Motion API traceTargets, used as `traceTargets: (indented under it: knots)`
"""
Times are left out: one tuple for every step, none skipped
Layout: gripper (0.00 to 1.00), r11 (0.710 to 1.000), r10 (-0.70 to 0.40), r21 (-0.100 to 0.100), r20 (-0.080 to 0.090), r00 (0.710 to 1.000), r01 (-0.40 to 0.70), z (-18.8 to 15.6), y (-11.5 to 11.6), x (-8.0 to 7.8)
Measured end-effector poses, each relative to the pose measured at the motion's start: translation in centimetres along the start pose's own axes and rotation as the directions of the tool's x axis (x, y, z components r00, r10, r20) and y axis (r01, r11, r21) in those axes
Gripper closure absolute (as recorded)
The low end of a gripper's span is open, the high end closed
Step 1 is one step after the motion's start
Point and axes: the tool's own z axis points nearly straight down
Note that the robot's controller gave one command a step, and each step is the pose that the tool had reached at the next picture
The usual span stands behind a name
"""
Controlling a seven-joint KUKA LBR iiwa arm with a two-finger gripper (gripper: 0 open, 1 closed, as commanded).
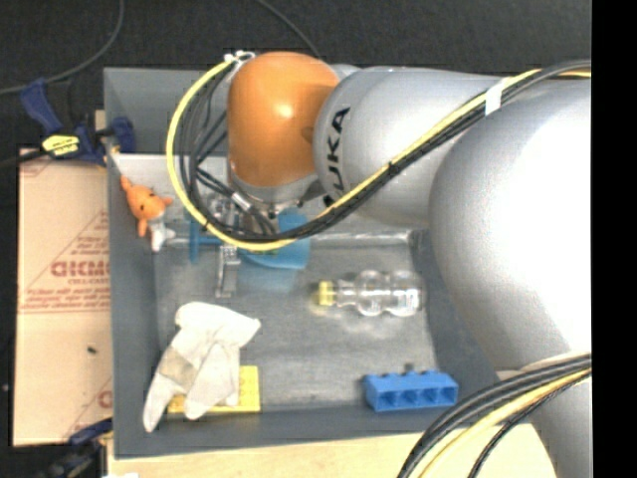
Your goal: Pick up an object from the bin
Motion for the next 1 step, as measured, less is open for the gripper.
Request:
traceTargets:
  knots:
    - [0.00, 1.000, 0.004, -0.001, 0.008, 1.000, -0.004, -0.54, -0.09, -0.19]
